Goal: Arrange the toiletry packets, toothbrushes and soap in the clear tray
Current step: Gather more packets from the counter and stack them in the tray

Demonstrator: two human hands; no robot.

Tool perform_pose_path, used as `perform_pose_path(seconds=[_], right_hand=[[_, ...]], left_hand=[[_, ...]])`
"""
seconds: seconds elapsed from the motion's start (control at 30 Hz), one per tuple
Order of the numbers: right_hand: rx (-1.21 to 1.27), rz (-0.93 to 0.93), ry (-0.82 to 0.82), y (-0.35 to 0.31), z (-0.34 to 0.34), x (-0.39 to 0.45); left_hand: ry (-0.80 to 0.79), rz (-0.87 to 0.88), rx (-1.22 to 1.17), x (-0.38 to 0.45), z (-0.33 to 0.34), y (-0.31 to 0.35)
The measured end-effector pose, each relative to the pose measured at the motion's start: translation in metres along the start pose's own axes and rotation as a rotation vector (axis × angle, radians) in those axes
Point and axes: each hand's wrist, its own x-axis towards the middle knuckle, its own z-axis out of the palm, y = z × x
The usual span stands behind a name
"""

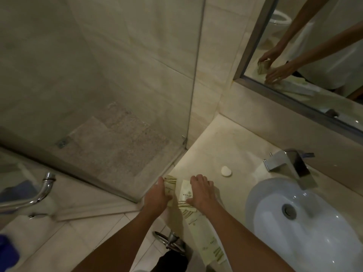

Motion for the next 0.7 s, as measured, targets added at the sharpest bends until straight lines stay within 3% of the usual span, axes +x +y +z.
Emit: perform_pose_path(seconds=[0.13, 0.33, 0.57, 0.7], right_hand=[[0.026, 0.037, -0.036, -0.001, -0.004, 0.002], [0.256, 0.167, -0.086, -0.004, -0.003, 0.002], [0.222, 0.132, -0.026, 0.000, -0.002, 0.001], [0.545, 0.141, -0.091, 0.005, -0.008, -0.003]], left_hand=[[0.019, -0.033, 0.022, -0.002, -0.008, 0.003], [0.051, -0.081, 0.030, -0.009, -0.019, 0.010], [0.107, -0.093, -0.058, -0.017, -0.032, 0.014], [0.119, -0.079, -0.091, -0.019, -0.035, 0.019]])
